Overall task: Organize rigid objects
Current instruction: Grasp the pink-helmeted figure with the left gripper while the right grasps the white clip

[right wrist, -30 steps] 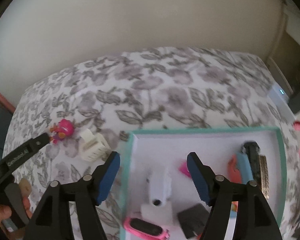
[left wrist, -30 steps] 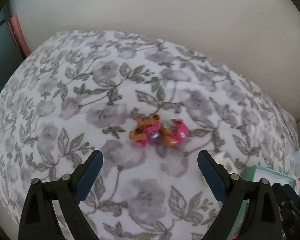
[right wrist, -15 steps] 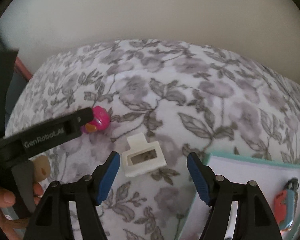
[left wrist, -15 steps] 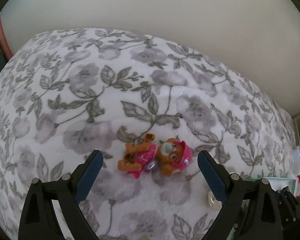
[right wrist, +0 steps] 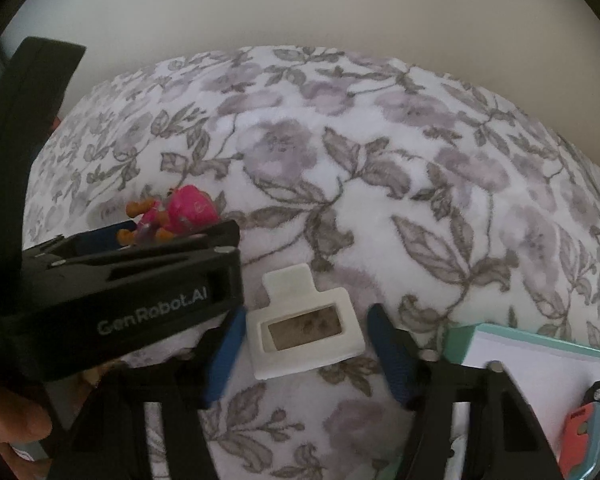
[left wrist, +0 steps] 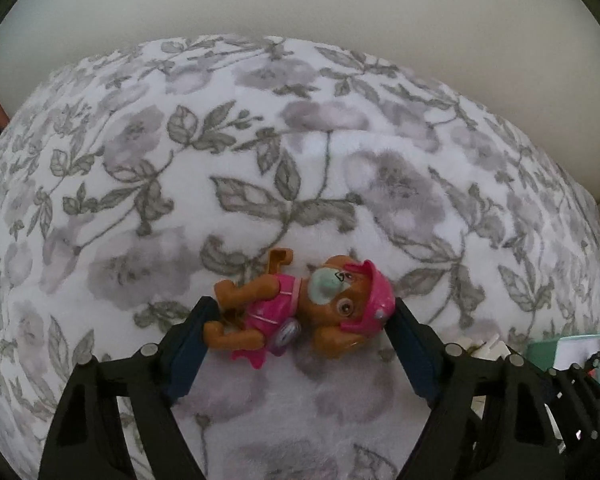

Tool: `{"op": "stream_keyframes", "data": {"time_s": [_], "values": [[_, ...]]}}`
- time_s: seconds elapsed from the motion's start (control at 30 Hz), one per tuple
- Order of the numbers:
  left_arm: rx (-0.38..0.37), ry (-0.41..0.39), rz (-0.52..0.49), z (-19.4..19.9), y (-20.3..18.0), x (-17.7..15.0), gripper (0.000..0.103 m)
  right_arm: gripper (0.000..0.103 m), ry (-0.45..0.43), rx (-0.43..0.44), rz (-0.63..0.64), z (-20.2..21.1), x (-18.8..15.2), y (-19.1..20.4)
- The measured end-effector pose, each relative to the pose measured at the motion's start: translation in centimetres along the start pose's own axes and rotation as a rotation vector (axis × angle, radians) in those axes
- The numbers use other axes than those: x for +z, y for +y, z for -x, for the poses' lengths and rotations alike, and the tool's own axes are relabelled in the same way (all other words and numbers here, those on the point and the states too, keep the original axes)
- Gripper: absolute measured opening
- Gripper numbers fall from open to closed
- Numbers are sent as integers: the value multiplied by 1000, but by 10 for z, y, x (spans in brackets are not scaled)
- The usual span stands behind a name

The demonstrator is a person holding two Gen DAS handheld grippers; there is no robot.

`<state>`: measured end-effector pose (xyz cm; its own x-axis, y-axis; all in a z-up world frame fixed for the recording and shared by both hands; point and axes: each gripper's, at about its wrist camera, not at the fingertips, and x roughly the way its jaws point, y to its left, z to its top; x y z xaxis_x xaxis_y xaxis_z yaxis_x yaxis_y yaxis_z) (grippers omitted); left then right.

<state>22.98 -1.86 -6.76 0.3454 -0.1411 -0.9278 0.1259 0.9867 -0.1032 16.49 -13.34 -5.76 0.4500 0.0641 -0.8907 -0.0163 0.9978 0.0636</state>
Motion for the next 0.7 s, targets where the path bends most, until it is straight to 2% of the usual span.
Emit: {"op": "stream_keyframes", "data": {"time_s": [0.33,0.53,0.7], "values": [[-7,24,40,19,4,-14,85,58,17,7,-35,12,-8,-2],[-49,-17,55,68,-5,-35,85,58,-19,25,-83,52,-27,-9],[-98,-56,39,109,-28,-59,85,58,-58,14,-160,97,-53,-27]]}}
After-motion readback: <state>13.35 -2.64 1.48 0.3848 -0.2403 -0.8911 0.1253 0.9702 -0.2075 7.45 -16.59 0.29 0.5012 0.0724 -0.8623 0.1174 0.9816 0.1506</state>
